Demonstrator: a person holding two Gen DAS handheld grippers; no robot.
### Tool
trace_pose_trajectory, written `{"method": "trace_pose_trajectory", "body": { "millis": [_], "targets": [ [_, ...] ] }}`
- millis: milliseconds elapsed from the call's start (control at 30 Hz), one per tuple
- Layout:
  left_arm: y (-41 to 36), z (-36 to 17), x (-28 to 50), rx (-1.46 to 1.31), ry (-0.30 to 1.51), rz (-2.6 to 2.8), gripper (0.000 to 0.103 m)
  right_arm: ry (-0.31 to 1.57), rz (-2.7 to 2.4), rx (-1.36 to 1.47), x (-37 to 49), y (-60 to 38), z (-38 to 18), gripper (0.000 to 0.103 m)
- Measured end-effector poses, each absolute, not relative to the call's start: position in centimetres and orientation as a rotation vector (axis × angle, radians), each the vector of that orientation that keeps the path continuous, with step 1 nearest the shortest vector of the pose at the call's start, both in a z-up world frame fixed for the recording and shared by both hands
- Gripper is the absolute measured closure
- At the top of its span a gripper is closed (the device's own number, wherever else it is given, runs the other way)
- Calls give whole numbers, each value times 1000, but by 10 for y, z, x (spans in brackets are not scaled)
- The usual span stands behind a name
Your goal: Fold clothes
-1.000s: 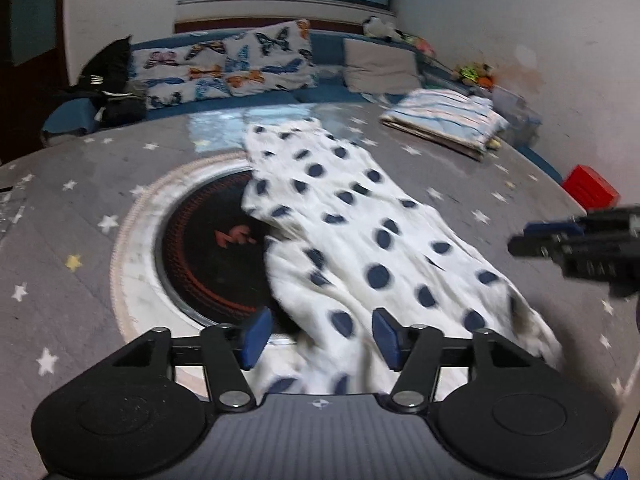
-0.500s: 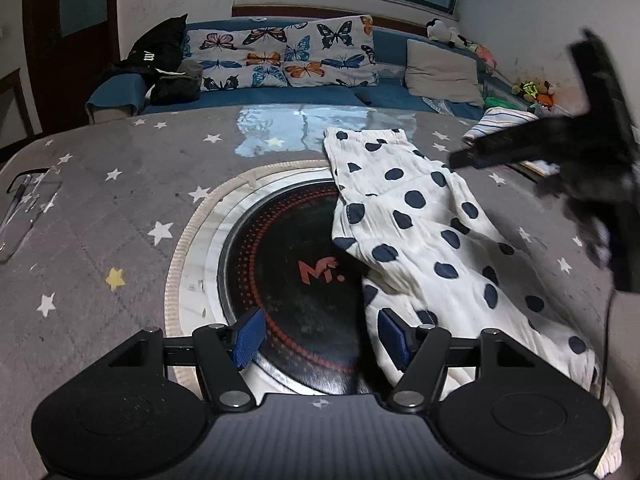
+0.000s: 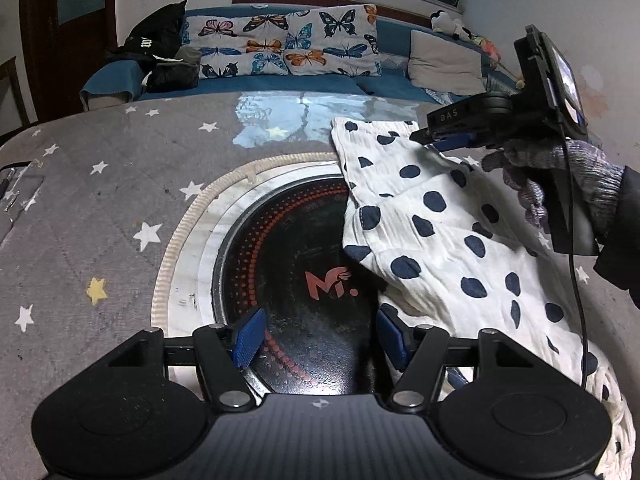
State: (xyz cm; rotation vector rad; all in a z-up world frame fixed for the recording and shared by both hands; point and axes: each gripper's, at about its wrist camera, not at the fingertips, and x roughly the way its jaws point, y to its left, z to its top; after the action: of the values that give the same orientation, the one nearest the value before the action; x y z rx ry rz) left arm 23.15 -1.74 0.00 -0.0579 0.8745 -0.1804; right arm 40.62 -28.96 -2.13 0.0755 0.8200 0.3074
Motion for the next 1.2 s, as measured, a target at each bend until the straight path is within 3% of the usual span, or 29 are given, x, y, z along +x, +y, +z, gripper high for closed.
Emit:
{"method": "trace_pose_trajectory", "body": {
  "millis": [67, 100, 167, 533, 667, 800, 1200],
  "targets": [
    [-19, -1, 233, -57, 878, -184, 39, 804, 307, 57, 407, -288, -24, 73],
    [-19, -2, 234, -57, 880, -186, 39, 799, 304, 42, 406, -286, -24, 86],
    [-21, -3, 236, -59, 884, -187, 39, 793, 302, 21, 405, -285, -23, 97],
    [-30, -3, 244, -76, 890, -197, 39, 697, 171, -55, 379, -327, 28, 102],
    [-26, -2, 248, -118, 903, -187, 39, 749, 191, 8, 375, -345, 35, 95],
    [-16, 4, 248, -135, 913, -154, 38, 814, 243, 52, 371, -343, 21, 75],
    [-4, 10, 244, -143, 900, -161, 39, 844, 287, 39, 381, -310, -7, 67]
  ]
}}
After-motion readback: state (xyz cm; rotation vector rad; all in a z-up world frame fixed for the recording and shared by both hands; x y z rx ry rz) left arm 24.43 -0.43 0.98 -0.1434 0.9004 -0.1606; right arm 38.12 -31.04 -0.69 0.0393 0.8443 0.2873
